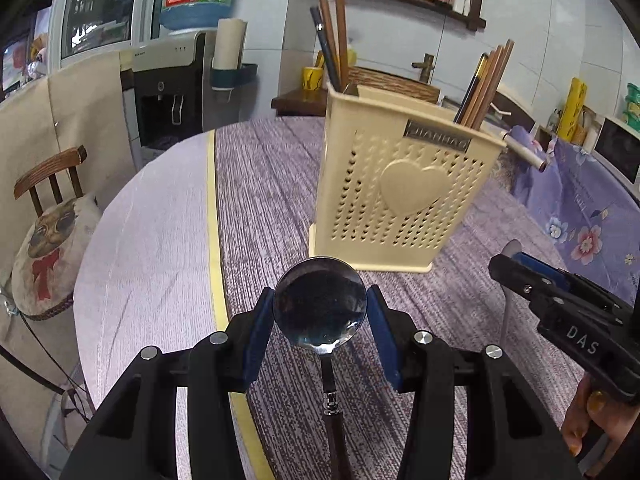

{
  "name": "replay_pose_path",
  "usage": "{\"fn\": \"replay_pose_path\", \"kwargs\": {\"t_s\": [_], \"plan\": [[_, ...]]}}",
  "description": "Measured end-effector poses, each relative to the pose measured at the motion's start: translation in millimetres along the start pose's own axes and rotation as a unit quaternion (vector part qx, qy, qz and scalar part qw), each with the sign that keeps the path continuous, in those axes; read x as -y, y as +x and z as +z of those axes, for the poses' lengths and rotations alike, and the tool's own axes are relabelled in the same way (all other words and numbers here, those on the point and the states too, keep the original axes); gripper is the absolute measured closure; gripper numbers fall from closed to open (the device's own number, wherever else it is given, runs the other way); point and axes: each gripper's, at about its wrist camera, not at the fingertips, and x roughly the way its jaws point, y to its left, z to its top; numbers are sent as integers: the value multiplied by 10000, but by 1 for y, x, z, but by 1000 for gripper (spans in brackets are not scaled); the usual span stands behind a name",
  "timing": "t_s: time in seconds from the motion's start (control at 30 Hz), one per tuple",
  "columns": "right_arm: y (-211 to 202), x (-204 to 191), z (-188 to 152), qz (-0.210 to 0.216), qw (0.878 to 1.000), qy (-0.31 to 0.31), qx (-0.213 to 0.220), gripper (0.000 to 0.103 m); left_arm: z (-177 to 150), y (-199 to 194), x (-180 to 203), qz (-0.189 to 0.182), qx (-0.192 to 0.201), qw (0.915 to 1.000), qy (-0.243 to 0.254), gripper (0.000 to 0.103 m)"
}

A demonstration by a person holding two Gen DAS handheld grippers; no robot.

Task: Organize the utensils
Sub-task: 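Lift both held spoons upright and carry them over the holder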

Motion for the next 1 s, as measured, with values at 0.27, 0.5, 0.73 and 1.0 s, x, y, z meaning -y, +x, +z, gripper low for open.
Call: {"fn": "replay_pose_path", "kwargs": {"t_s": [0.27, 0.5, 0.73, 1.0], "plan": [[-34, -5, 5, 13, 9990, -174, 411, 66, 6, -18, 5, -85, 271, 9996, -14, 57], [-48, -9, 8, 34, 9978, -339, 569, 66, 9, -26, 7, -125, 373, 9992, -5, 57], [-56, -7, 19, 252, 9970, -343, 646, 66, 16, -35, 3, -226, 444, 9988, -35, 57], [-63, -10, 33, 411, 9954, -384, 781, 66, 25, -43, 3, -309, 565, 9979, -42, 57]]}}
